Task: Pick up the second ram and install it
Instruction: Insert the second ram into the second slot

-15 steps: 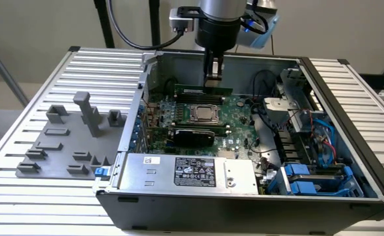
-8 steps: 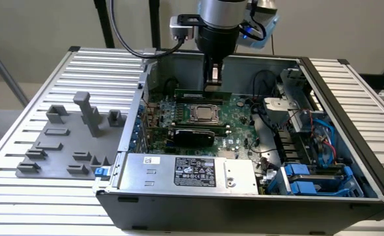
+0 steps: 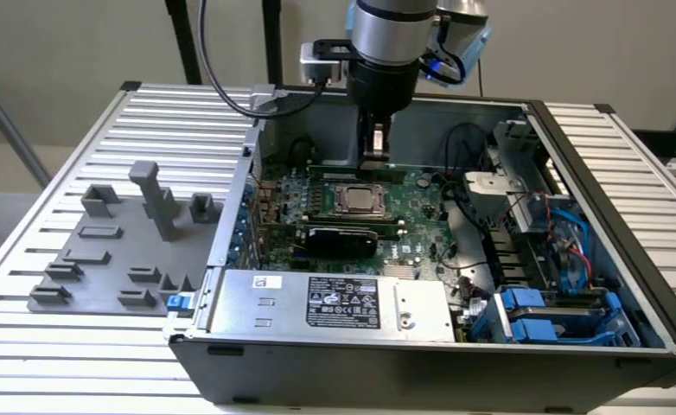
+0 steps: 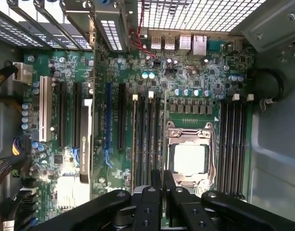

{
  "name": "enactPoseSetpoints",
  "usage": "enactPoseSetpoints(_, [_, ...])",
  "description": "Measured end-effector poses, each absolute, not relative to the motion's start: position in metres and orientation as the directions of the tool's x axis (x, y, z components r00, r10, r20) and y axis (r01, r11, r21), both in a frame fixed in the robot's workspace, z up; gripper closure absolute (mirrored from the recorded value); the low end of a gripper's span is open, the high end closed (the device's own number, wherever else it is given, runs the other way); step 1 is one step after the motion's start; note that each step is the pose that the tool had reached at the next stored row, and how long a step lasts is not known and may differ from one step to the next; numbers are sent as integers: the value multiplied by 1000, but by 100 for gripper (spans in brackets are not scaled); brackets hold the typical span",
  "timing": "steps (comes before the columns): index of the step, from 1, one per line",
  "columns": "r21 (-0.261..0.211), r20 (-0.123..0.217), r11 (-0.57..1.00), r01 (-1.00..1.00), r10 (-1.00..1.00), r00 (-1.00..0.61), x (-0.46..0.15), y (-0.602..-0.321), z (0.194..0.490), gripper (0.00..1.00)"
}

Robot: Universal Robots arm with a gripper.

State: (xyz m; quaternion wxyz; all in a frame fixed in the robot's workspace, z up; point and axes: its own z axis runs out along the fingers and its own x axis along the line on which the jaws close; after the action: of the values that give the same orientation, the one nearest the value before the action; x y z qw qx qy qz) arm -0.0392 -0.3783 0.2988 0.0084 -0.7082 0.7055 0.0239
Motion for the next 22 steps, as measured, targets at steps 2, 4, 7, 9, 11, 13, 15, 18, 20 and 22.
enactPoseSetpoints(2, [22, -46, -4, -1000, -999, 3, -39, -378, 295, 100])
enactPoseSetpoints(4, [22, -46, -4, -1000, -999, 3, -38, -378, 292, 100])
enactPoseSetpoints(7, [22, -46, -4, -1000, -999, 3, -38, -378, 286, 100])
enactPoseSetpoints(9, [22, -46, -4, -1000, -999, 3, -38, -378, 282, 100])
enactPoseSetpoints(11, [22, -46, -4, -1000, -999, 3, -38, -379, 279, 100])
enactPoseSetpoints(13, [22, -47, -4, -1000, -999, 3, -38, -379, 275, 100])
enactPoseSetpoints(15, [22, -48, -4, -1000, -999, 3, -38, -380, 272, 100])
enactPoseSetpoints(18, [22, -50, -4, -1000, -999, 3, -38, -382, 266, 100])
enactPoseSetpoints(20, [22, -52, -4, -1000, -999, 3, -38, -383, 262, 100])
enactPoseSetpoints(22, [22, -54, -3, -1000, -999, 2, -37, -384, 259, 100])
